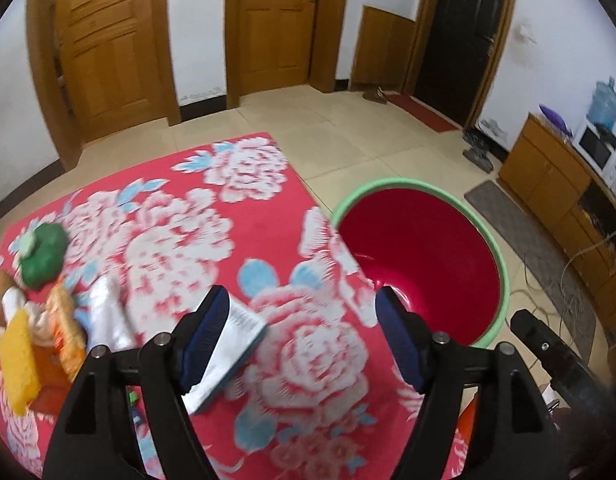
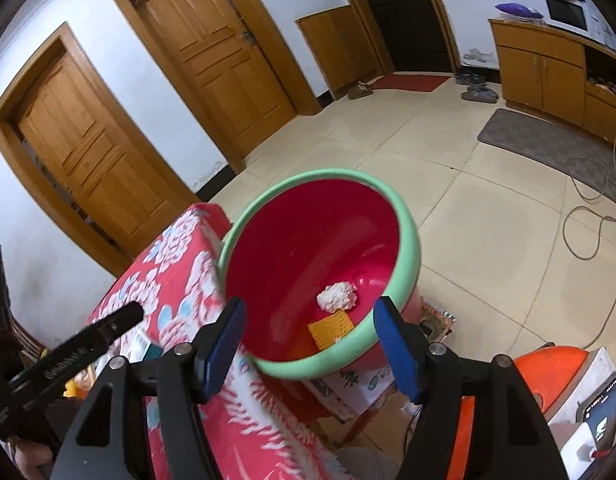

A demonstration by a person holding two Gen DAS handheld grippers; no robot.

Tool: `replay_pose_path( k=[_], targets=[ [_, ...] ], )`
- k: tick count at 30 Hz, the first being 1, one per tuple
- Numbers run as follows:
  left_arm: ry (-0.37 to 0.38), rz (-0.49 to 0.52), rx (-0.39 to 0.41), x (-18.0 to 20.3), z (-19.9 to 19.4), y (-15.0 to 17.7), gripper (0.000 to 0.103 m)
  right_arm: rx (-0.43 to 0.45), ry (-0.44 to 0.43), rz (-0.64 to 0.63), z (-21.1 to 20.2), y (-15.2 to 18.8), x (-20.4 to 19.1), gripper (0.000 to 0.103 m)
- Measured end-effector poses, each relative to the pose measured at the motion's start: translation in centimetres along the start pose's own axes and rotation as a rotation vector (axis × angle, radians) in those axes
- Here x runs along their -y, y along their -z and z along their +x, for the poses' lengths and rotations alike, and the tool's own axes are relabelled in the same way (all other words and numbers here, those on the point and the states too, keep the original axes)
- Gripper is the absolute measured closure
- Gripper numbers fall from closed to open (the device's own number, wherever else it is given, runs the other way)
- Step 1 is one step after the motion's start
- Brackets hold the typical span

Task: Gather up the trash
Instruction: 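Move both empty grippers back over the table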

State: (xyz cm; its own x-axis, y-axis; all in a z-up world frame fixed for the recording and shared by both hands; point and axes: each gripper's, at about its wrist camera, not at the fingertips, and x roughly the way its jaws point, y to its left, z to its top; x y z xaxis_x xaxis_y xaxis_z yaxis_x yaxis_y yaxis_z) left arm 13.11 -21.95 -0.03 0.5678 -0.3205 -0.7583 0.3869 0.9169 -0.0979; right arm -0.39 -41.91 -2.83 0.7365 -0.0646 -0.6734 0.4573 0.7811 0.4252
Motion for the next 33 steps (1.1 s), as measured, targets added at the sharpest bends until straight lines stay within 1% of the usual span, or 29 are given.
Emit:
replay_pose_path(
  k=[5, 11, 18, 22, 26, 33],
  targets=[
    [-0.033, -0.045, 0.037, -2.6, -2.9, 1.3, 0.028, 0.003, -0.022, -0.031, -1.3, 0.7, -1.7, 0.033],
    [-0.088, -0.115, 0.046, -6.1, -5.9, 2.9, 0.028, -0.004, -0.049, -0.081, -2.5, 1.4, -4.0, 0.033],
    [-0.140, -0.205, 0.066, -10.4, -8.9, 5.1, 0.028, -0.025, -0.100, -0.145, -3.5, 2.8, -7.1, 0.031],
    [-0.148, -0.254, 0.068, -12.5, -9.8, 6.3, 0.028, -0.035, -0.125, -0.177, -3.9, 3.7, -8.9, 0.030],
    [-0.177, -0.293, 0.067, -14.8, -10.3, 7.5, 0.028, -0.052, -0.140, -0.208, -3.8, 4.7, -10.4, 0.030],
    [-0.218, -0.355, 0.047, -18.5, -10.3, 9.3, 0.028, -0.087, -0.140, -0.249, -3.0, 6.0, -12.5, 0.030]
  ],
)
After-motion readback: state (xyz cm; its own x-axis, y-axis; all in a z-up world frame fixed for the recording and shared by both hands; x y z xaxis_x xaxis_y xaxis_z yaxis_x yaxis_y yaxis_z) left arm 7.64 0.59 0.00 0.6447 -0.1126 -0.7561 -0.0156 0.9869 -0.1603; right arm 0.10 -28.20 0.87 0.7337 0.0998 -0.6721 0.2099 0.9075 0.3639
